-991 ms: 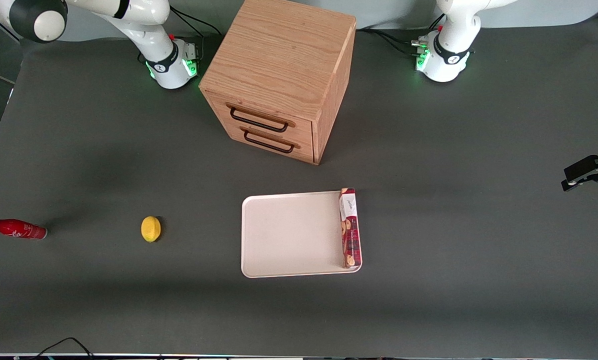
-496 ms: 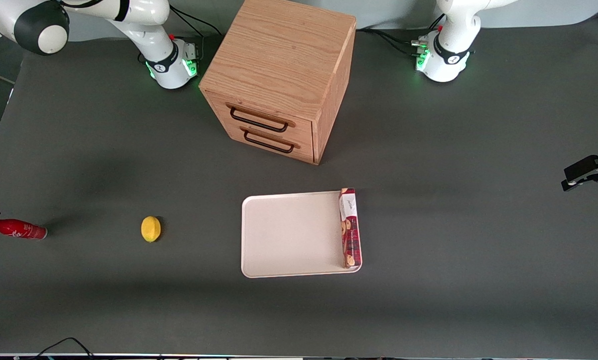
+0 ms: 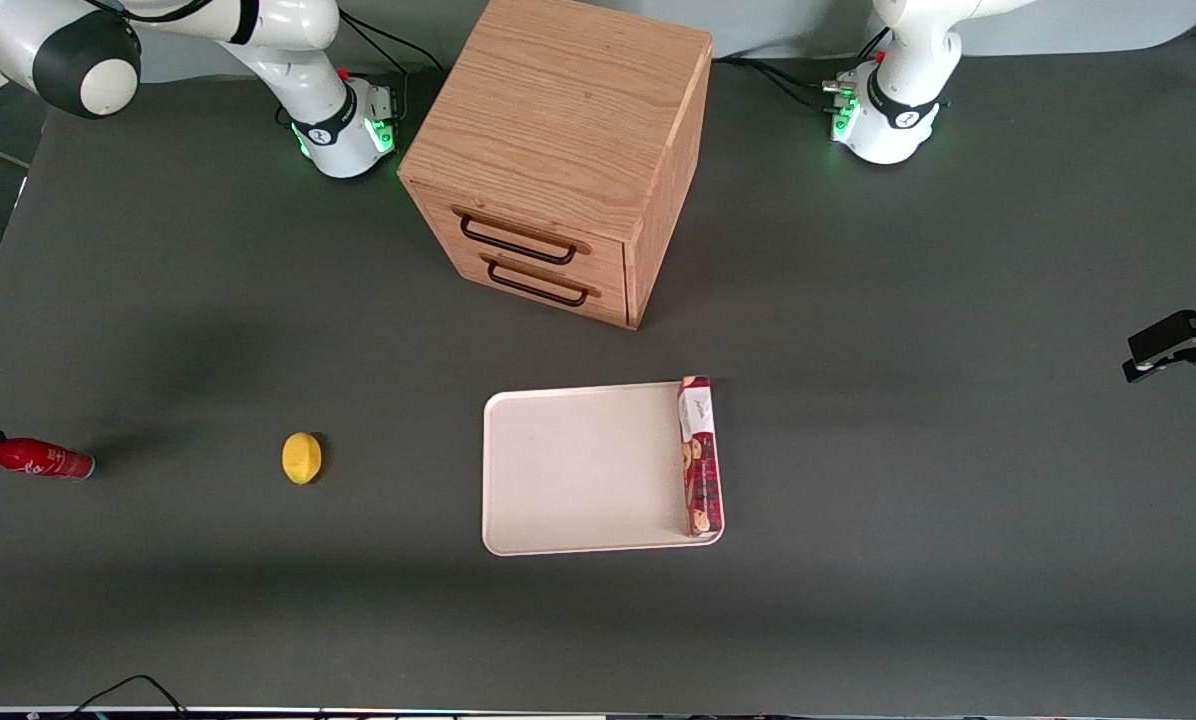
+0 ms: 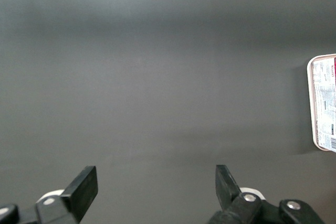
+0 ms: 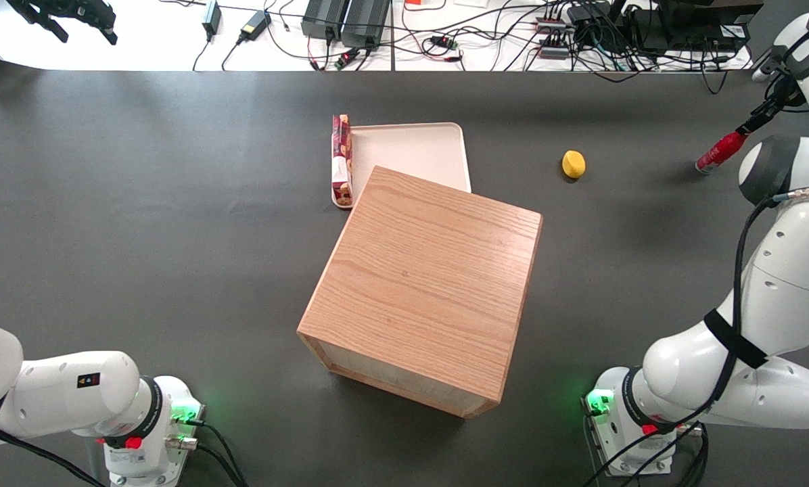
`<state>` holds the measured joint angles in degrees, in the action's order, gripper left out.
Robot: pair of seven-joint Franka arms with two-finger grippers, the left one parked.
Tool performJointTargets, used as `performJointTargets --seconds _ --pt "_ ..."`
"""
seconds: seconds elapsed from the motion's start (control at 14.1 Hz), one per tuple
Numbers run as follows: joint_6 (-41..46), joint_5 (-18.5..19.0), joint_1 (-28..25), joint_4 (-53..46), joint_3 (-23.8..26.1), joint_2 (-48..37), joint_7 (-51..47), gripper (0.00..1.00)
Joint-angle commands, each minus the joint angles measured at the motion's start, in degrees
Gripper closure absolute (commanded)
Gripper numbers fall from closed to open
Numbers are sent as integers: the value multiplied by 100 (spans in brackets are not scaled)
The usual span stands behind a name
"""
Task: Place coke bottle on tray
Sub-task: 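Lower the right gripper over the bottle and close it around the bottle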
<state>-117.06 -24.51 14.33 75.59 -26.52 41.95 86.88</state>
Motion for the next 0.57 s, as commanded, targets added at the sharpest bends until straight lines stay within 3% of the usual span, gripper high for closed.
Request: performJointTargets --seconds 0.0,0.5 --pt "-10 -177 35 -124 -29 94 198 38" --pt "25 -169 79 -88 -29 85 198 76"
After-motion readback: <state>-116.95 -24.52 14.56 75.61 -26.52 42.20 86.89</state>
